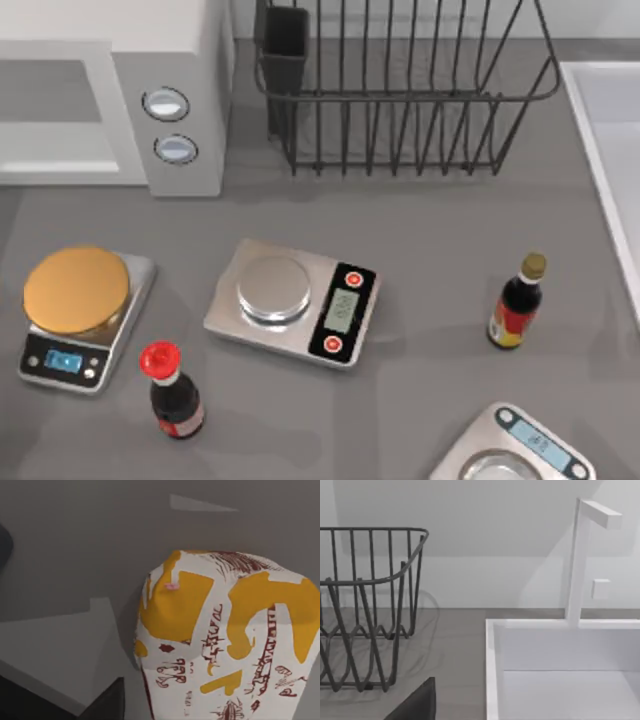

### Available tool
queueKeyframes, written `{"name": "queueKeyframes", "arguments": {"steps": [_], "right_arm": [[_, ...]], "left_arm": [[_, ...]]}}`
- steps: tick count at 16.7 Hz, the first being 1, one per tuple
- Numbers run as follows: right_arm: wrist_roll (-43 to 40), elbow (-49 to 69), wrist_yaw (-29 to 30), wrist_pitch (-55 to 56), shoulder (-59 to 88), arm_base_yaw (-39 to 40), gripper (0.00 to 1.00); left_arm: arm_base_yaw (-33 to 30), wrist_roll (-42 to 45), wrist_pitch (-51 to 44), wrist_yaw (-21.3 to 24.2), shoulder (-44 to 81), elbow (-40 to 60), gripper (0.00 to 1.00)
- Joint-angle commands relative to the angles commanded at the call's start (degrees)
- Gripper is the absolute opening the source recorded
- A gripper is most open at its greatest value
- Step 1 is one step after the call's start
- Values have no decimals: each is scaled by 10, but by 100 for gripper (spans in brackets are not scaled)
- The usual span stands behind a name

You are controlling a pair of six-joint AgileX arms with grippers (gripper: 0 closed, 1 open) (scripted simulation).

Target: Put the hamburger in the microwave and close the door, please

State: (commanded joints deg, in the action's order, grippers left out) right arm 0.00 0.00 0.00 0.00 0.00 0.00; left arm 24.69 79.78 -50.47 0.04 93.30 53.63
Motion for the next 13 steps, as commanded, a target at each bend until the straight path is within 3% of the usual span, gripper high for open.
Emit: {"name": "queueKeyframes", "arguments": {"steps": [7, 13], "right_arm": [[0, 0, 0, 0, 0, 0, 100], [0, 0, 0, 0, 0, 0, 100]], "left_arm": [[4, 5, 108, 1, 52, -62, 100], [-3, 0, 149, 2, 107, -43, 100]]}}
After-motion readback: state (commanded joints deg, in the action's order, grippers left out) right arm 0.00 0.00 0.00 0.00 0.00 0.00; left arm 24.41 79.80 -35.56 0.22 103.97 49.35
